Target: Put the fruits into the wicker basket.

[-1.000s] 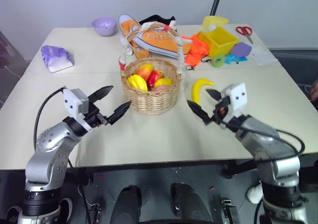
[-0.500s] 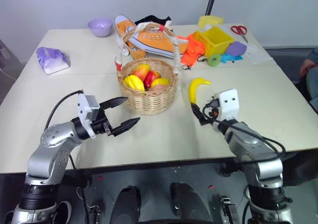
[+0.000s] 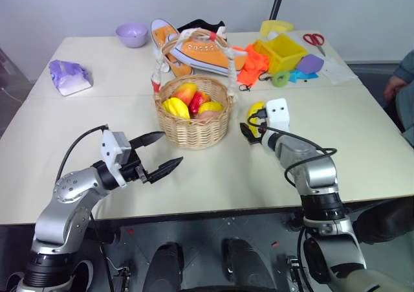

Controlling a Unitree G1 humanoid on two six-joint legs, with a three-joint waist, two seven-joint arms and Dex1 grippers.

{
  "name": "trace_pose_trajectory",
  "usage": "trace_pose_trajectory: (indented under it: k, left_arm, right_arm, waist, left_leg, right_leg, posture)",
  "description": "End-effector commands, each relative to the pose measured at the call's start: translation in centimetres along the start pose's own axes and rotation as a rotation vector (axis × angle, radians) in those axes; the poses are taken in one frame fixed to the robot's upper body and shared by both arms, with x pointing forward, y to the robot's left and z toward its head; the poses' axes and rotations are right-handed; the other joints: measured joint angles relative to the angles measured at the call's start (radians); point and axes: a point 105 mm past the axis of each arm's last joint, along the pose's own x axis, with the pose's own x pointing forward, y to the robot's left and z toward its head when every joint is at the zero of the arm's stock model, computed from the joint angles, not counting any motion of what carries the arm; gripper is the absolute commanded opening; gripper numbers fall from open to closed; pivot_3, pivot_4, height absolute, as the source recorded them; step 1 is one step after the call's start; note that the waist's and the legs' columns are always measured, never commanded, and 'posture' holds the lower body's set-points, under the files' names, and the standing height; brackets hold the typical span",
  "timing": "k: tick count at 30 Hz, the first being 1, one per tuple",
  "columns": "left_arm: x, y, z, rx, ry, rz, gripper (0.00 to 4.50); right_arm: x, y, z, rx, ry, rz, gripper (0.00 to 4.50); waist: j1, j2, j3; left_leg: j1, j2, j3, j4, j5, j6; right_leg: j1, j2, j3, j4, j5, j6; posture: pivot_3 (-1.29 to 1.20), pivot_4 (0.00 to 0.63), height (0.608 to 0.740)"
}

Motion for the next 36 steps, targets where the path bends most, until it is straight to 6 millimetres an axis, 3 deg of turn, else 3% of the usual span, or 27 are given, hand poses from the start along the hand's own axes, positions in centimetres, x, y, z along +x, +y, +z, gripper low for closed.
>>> trace_pose_trajectory:
  k: [1,4,7,12,14,18,21,24,26,28,33,36]
  left_arm:
    - [-0.1,-0.9,1.3,0.031,-0.039,-0.032,4.49]
    - [-0.3,-0.8,1.3,0.051,-0.025,-0.018,4.49]
    - [-0.4,-0.7,1.3,0.053,-0.022,-0.005,4.49]
    - [-0.4,-0.7,1.2,0.055,-0.020,-0.001,4.49]
    - [-0.3,-0.6,1.2,0.056,-0.023,0.001,4.49]
    - [-0.4,-0.3,1.2,0.059,-0.022,0.004,4.49]
    - [-0.5,-0.1,1.1,0.055,-0.024,0.007,4.49]
    - [-1.1,1.3,1.3,0.089,-0.026,0.065,4.49]
    - [-1.6,2.1,1.4,0.096,-0.038,0.107,4.49]
    - [-2.3,2.9,1.3,0.086,-0.049,0.150,4.49]
    - [-1.6,3.7,1.2,0.113,-0.063,0.167,4.49]
    - [-0.9,3.8,1.4,0.121,-0.072,0.151,4.49]
  right_arm:
    - [0.4,0.4,0.5,-0.001,-0.023,0.000,4.49]
    - [0.8,0.3,-0.4,0.008,-0.011,-0.006,4.49]
    - [1.0,-0.1,-0.4,-0.003,-0.019,-0.030,3.66]
    - [0.6,-1.0,0.0,-0.006,-0.047,-0.058,1.10]
    - [0.1,-1.7,0.3,-0.009,-0.068,-0.077,0.34]
    - [-2.5,-2.8,1.9,-0.067,-0.156,-0.060,0.34]
    - [-5.3,-3.8,2.5,-0.001,-0.239,-0.034,0.34]
    - [-9.9,-2.6,4.4,-0.073,-0.344,0.163,0.34]
    - [-11.4,-1.8,5.0,-0.065,-0.346,0.237,0.34]
    - [-13.3,1.0,5.4,-0.100,-0.314,0.426,0.34]
    - [-13.8,5.9,6.0,-0.194,-0.252,0.658,0.34]
    - [-12.3,7.6,6.1,-0.234,-0.241,0.717,0.34]
  waist:
    - [-0.001,0.000,0.000]
    - [-0.001,0.000,0.000]
    - [-0.001,0.000,0.000]
    - [-0.001,0.000,0.000]
    - [0.000,0.000,0.000]
    - [0.003,0.000,0.000]
    - [0.002,0.000,0.000]
    - [0.003,0.000,0.000]
    - [-0.004,0.001,0.001]
    - [-0.010,0.001,0.001]
    - [-0.011,-0.001,0.001]
    - [-0.003,-0.002,0.001]
  left_leg:
    - [0.000,0.000,0.000,0.000,0.000,0.000]
    - [0.000,0.000,0.000,0.000,0.000,0.000]
    - [0.000,0.000,0.000,0.000,0.000,0.000]
    - [0.000,0.000,0.000,0.000,0.000,0.000]
    - [0.000,0.000,0.000,0.000,0.000,0.000]
    - [0.000,0.000,0.000,0.000,0.000,0.000]
    - [-0.001,0.000,0.000,0.000,0.000,0.000]
    - [0.000,0.000,0.000,-0.001,0.000,0.000]
    - [0.000,0.000,0.000,-0.001,0.000,0.000]
    - [0.001,0.000,0.000,-0.001,0.000,0.000]
    - [0.002,0.001,-0.001,0.000,0.000,0.000]
    - [0.001,0.000,-0.001,0.000,0.000,0.000]
  right_leg:
    - [0.000,0.000,0.000,0.000,0.000,0.000]
    - [0.000,0.000,0.000,0.000,0.000,0.000]
    - [0.000,0.000,0.000,0.000,0.000,0.000]
    - [0.000,0.000,0.000,0.000,0.000,0.000]
    - [0.000,0.000,0.000,0.000,0.000,0.000]
    - [0.000,0.000,0.000,0.000,0.000,0.000]
    - [0.000,0.000,0.000,-0.001,0.000,0.001]
    - [0.000,0.000,0.000,0.000,-0.001,0.001]
    - [0.000,0.000,0.000,0.000,-0.001,0.001]
    - [0.000,0.000,0.000,0.000,-0.001,0.001]
    - [0.001,0.001,0.000,0.000,-0.001,0.000]
    - [0.001,0.000,0.000,-0.001,-0.001,0.000]
  posture:
    - [0.00,0.150,0.740]
    - [0.00,0.150,0.740]
    - [0.00,0.150,0.740]
    - [0.00,0.150,0.740]
    - [0.00,0.150,0.740]
    - [0.00,0.150,0.740]
    - [0.00,0.150,0.740]
    - [0.00,0.150,0.740]
    - [0.00,0.150,0.740]
    - [0.00,0.150,0.740]
    - [0.00,0.150,0.740]
    - [0.00,0.150,0.740]
